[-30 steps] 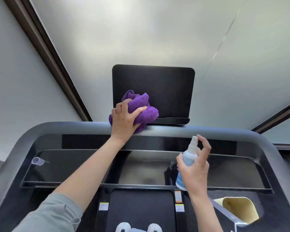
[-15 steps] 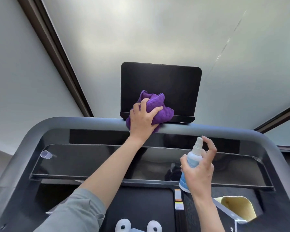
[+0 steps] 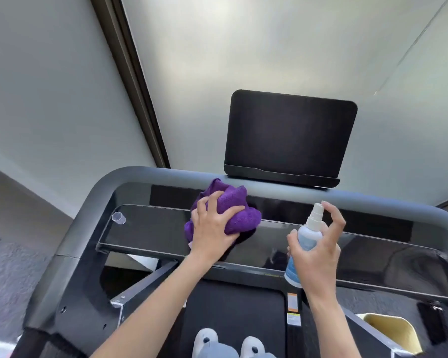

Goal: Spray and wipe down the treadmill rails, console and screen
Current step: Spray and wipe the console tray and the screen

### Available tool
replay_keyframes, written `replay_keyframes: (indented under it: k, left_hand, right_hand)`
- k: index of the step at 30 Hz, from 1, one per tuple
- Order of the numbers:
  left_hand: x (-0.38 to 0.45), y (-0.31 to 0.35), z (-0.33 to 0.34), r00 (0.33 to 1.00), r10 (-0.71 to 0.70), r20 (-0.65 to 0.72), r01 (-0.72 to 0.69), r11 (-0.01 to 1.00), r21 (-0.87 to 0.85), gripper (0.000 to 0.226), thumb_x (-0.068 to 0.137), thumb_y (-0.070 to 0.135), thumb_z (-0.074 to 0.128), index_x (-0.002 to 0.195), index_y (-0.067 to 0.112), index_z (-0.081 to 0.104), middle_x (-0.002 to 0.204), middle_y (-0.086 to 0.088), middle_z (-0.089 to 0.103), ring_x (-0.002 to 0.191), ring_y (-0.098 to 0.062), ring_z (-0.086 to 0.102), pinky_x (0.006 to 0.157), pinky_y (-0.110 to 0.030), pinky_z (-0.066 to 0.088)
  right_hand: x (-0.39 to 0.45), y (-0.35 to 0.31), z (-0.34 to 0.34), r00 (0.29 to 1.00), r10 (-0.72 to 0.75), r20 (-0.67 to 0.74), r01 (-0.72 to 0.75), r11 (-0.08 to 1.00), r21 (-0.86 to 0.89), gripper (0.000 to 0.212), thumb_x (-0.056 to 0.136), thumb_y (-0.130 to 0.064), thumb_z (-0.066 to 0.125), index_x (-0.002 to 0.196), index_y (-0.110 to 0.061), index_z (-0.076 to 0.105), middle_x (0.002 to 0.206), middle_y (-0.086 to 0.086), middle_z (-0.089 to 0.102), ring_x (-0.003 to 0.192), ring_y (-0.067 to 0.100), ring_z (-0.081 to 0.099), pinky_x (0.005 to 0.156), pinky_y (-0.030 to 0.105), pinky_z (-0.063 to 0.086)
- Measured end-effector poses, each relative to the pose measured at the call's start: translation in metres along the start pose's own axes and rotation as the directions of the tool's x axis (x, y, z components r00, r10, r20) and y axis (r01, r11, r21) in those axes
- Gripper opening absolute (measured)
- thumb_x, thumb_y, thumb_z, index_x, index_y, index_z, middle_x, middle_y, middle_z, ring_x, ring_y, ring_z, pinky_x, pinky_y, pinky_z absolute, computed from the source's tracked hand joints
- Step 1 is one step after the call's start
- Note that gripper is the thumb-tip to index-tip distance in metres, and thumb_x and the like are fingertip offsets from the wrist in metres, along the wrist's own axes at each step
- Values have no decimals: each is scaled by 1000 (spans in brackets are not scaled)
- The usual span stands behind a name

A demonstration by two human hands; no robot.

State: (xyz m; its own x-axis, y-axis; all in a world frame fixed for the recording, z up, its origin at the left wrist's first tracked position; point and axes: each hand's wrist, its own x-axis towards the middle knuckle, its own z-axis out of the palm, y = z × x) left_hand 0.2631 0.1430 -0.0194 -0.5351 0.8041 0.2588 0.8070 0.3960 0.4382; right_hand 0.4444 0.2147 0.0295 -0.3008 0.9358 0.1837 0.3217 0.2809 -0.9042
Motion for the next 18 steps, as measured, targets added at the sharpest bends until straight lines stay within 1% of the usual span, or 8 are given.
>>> replay_keyframes:
  k: [3, 6, 8, 11, 14, 15, 16, 18]
  left_hand:
    - [-7, 16, 20, 998, -24, 53, 24, 1000, 10, 51, 62, 52, 75, 111, 41, 66, 138, -5, 45, 120, -33, 39, 92, -51, 39]
    - [-2, 24, 24, 999, -5, 53, 0, 996, 90, 46, 63, 70, 65, 96, 39, 68, 135, -5, 48, 117, -34, 41, 87, -48, 38]
    - [-1, 15, 22, 1000, 10, 20, -12, 993, 120, 38, 65, 65, 70, 88, 36, 68, 132, -6, 51, 114, -36, 47, 83, -48, 40]
    - [-9, -16, 11, 999, -34, -29, 37, 993, 110, 32, 66, 57, 74, 87, 33, 68, 130, -7, 53, 110, -37, 49, 81, -46, 42]
    - [-16, -52, -6, 987, -147, -68, 152, 984, 88, 31, 68, 53, 76, 91, 33, 70, 129, -7, 51, 111, -35, 47, 84, -47, 43]
    - [-16, -61, -13, 980, -186, -77, 191, 979, 69, 31, 69, 52, 77, 93, 33, 70, 129, -6, 50, 111, -34, 46, 85, -47, 44]
    - [-15, -67, -19, 974, -209, -83, 213, 976, 48, 31, 69, 50, 78, 94, 33, 71, 129, -6, 50, 112, -34, 46, 86, -47, 44]
    - [-16, -75, -28, 982, -169, -86, 173, 984, 46, 31, 69, 48, 79, 96, 33, 72, 129, -6, 50, 112, -33, 47, 86, -46, 43]
  right_hand:
    - [-5, -1, 4, 1000, -11, -3, 11, 1000, -17, 72, 84, 2, 66, 130, -42, 32, 79, 9, 58, 65, 33, 62, 66, 55, 55]
    - [-5, -2, 8, 999, -31, -13, 30, 999, -36, 72, 83, 3, 66, 130, -40, 32, 77, 10, 58, 62, 31, 61, 63, 51, 56]
    - [-4, -3, 12, 999, -36, -13, 35, 999, -35, 71, 83, 3, 66, 130, -40, 32, 76, 10, 58, 60, 32, 62, 61, 51, 56]
    - [-5, -4, 18, 999, -38, -5, 38, 999, -19, 71, 83, 2, 65, 130, -40, 33, 77, 10, 59, 61, 34, 63, 61, 47, 57]
    - [-9, -4, 24, 998, -55, -6, 55, 998, -10, 71, 83, 2, 65, 130, -40, 33, 76, 10, 58, 61, 32, 62, 61, 25, 53]
    - [-11, -4, 27, 998, -56, -3, 56, 998, -8, 71, 83, 2, 66, 130, -41, 33, 76, 10, 58, 61, 32, 61, 60, 21, 50]
    - [-12, -5, 29, 998, -57, 4, 57, 998, -6, 71, 83, 2, 66, 130, -41, 33, 76, 10, 57, 62, 31, 61, 60, 21, 50]
    - [-14, -9, 35, 998, -59, 23, 59, 998, -2, 71, 83, 2, 65, 130, -41, 33, 76, 10, 57, 62, 32, 61, 61, 26, 50]
